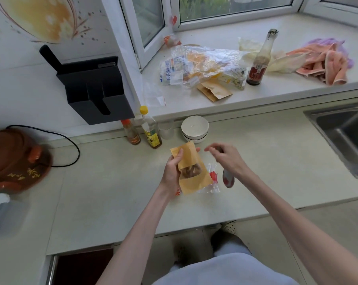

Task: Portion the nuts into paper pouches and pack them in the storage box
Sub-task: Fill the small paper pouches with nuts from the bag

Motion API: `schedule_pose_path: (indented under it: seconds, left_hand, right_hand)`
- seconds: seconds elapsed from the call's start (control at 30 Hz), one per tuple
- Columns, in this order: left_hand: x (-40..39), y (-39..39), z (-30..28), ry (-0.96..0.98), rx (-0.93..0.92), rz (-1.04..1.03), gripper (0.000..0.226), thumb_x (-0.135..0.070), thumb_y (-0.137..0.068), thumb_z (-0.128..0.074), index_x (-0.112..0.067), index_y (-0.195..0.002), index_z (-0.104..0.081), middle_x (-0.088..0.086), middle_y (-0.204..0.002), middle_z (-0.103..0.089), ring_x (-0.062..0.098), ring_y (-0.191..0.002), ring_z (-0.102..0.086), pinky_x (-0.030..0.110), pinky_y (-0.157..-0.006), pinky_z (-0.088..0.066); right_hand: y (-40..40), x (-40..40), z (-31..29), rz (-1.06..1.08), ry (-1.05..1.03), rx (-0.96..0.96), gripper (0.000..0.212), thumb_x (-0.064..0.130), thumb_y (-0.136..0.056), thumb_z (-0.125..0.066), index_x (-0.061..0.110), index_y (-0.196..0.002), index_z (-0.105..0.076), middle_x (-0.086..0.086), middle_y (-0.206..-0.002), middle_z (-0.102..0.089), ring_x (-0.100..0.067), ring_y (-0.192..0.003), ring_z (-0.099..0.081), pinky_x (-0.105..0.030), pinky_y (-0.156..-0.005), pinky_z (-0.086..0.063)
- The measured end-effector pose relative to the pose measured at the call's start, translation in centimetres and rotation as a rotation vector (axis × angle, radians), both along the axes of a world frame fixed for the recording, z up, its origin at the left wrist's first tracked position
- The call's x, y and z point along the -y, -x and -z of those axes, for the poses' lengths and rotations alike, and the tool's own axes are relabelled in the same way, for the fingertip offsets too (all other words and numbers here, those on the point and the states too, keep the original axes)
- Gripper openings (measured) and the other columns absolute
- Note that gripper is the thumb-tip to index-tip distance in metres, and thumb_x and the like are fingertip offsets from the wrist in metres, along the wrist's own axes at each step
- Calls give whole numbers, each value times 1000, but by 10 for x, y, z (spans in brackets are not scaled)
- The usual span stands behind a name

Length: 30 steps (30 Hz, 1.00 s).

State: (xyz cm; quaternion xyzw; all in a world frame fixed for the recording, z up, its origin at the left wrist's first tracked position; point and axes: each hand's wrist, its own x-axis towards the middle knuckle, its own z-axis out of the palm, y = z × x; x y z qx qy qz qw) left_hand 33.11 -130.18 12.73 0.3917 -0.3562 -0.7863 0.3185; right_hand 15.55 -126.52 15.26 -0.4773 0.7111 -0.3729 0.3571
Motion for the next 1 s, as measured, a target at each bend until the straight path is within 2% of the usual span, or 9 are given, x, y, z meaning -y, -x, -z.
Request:
schedule_pose_path:
  seconds: [0.07, 0.17, 0.27, 0.33, 0.47, 0.63, 0.77, 0.9, 1.0]
  left_hand:
    - [3, 10, 2, 34, 28, 25, 48, -38, -103, -37, -5, -128, -61, 15, -117, -68, 29, -96, -66, 37, -80, -57]
    - [7, 33, 1, 54, 85, 49, 47, -40, -102, -41, -6, -123, -63, 18, -116, -69, 32, -100, -68, 42, -83, -58]
    - [14, 60, 0, 120, 170, 55, 50, -47, -97, -48, -4, -120, -61, 20, -109, -69, 34, -98, -69, 42, -81, -58]
    - [19, 81, 2, 255, 270, 41, 38, -44, -94, -55, -11, -109, -67, 9, -100, -73, 29, -95, -70, 37, -80, -58]
    - [23, 128, 7, 344, 385, -51, 12, -32, -94, -59, -31, -98, -71, -6, -93, -76, 20, -92, -72, 29, -72, -59]
    - [32, 174, 16, 514, 534, -94, 32, -12, -96, -59, -39, -82, -71, -11, -80, -74, 28, -82, -71, 44, -71, -61]
    - [24, 208, 33, 420, 555, -146, 37, -6, -93, -63, -39, -81, -71, -17, -73, -73, 11, -72, -69, 30, -64, -61]
    - [11, 238, 68, 355, 599, -97, 21, -11, -94, -62, -26, -83, -72, -10, -70, -70, 10, -69, -65, 29, -64, -60]
    - [-2, 258, 92, 275, 621, -7, 23, -9, -91, -64, -32, -92, -68, -18, -76, -73, 1, -75, -70, 17, -67, -55]
  right_hand:
    - [4, 2, 4, -77, -69, 45, 20, 22, -92, -58, 11, -97, -74, 6, -60, -49, -10, -61, -45, -24, -62, -39]
    - [19, 4, 6, -88, -88, 186, 19, 22, -89, -62, 7, -85, -73, -1, -64, -49, -11, -63, -44, -26, -61, -38]
    - [48, 8, 7, -14, -55, 284, 18, 19, -89, -64, 9, -74, -66, 9, -55, -50, -6, -54, -44, -18, -54, -36]
    - [72, 11, 8, 41, -2, 256, 19, 17, -89, -64, 14, -71, -63, 11, -58, -55, -4, -56, -47, -16, -54, -38]
    - [119, 18, 18, 122, 50, 238, 17, 17, -89, -64, 12, -73, -62, -9, -75, -61, -15, -70, -53, -29, -66, -42]
    - [171, 17, 42, 159, 60, 200, 25, 12, -89, -64, 20, -66, -59, 4, -63, -55, -11, -64, -48, -25, -63, -37]
    - [201, 14, 69, 225, 23, 169, 28, 13, -87, -65, 25, -63, -59, 6, -60, -54, -8, -58, -46, -15, -54, -35]
    - [225, 5, 101, 284, -76, 195, 17, 15, -88, -63, 16, -71, -65, 3, -66, -60, -8, -62, -51, -11, -53, -38]
    - [236, -4, 124, 343, -133, 225, 13, 13, -87, -63, 8, -76, -67, -6, -74, -66, -14, -68, -56, -26, -61, -45]
